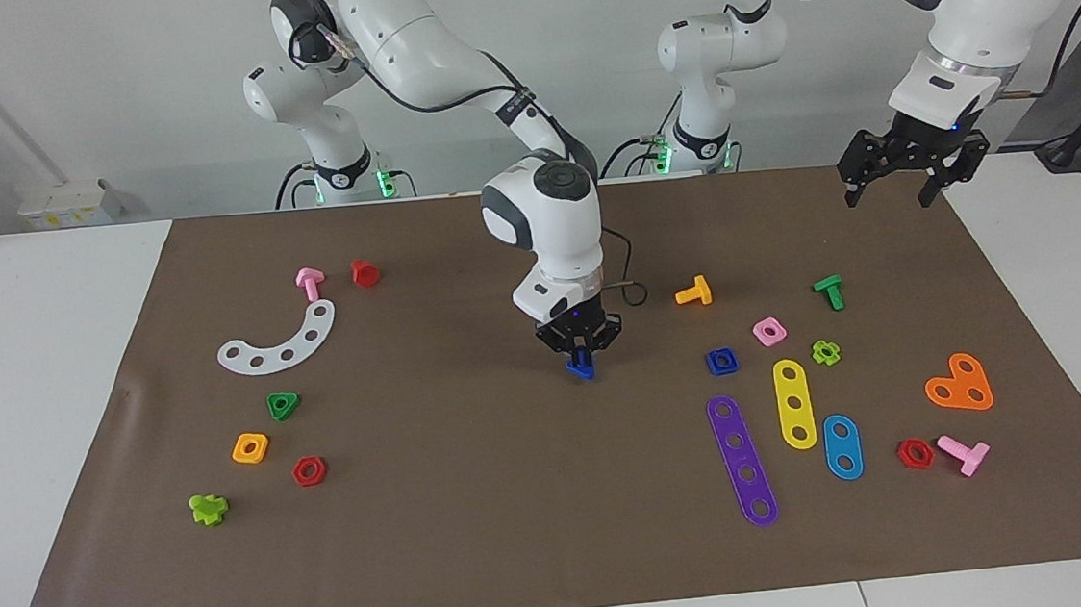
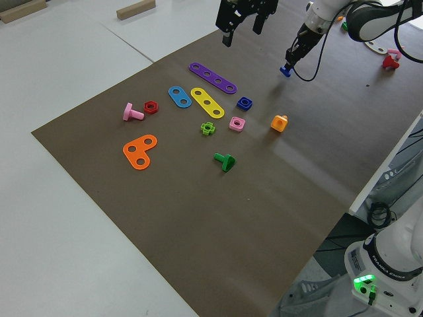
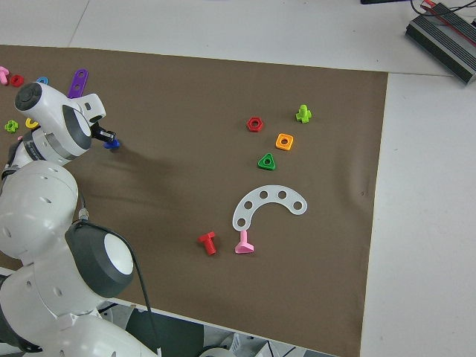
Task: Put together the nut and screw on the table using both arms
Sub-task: 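Carry the blue bolt toward the mat centre and set it down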
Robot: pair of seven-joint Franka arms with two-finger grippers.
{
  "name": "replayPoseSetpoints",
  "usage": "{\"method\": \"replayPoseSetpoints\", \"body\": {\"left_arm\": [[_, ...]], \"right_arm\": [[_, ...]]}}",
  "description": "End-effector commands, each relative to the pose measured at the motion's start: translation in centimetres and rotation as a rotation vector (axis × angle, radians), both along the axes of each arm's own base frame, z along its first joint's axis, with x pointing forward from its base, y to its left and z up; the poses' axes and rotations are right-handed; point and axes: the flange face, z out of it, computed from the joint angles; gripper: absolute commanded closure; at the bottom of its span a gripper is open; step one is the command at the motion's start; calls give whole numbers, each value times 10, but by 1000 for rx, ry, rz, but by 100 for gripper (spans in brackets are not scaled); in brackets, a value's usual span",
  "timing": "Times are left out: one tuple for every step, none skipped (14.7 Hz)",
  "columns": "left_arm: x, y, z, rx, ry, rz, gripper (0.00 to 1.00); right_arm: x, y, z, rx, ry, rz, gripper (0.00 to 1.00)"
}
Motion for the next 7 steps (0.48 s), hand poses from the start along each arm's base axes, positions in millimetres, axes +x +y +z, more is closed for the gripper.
{"method": "replayPoseSetpoints", "body": {"left_arm": [[-3,1,5,-18,8,-6,0],[-4,1,5,-18,7,-6,0],[-3,1,5,-18,8,-6,0],[-4,1,5,-18,7,-6,0],[-3,1,5,-18,8,-6,0],[-4,1,5,-18,7,-6,0],[-4,1,5,-18,7,-6,0]], "right_arm": [[-5,0,-12,3,-15,-24,44],[-7,-1,-15,10,-20,-32,1],[-6,-1,-14,11,-19,-44,0],[-5,0,-9,12,-22,-50,0],[-4,-1,-3,15,-26,-53,0],[-1,-7,10,17,-32,-63,0],[2,-17,36,23,-39,-78,0]]}}
